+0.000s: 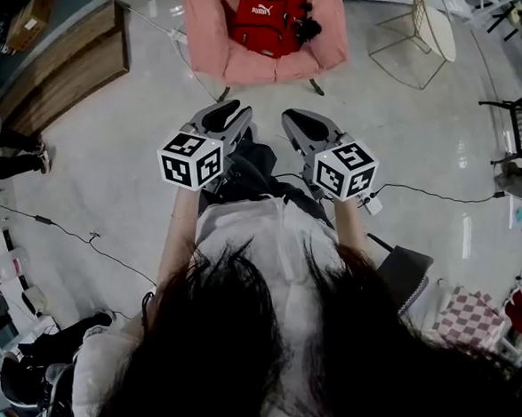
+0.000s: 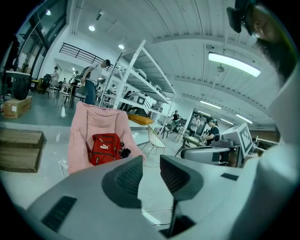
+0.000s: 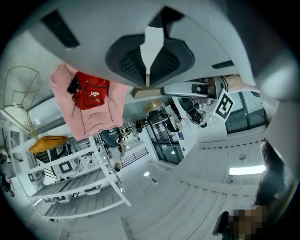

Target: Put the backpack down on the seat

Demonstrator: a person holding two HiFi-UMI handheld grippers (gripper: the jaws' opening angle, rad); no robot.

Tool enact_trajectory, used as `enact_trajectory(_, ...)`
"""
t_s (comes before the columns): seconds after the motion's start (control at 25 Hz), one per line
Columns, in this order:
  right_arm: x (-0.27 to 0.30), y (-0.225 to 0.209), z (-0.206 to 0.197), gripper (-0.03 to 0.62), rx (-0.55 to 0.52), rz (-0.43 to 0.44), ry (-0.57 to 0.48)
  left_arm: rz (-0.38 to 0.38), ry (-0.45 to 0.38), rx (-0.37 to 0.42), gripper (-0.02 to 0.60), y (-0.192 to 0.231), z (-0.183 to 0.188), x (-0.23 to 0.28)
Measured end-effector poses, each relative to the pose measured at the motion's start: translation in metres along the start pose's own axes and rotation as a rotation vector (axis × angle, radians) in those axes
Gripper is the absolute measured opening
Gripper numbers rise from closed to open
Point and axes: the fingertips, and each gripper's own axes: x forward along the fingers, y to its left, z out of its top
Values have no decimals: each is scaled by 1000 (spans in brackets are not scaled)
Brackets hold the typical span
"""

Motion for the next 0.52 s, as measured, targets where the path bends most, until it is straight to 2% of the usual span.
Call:
enact_trajectory(0.32,-3,-4,1,43,3,-8,-3,7,-7,-1,127,0,3,2)
enact_trajectory(0.52,-3,-7,4,43,-1,-14,-13,74,-61,-2,127,21,21,-9)
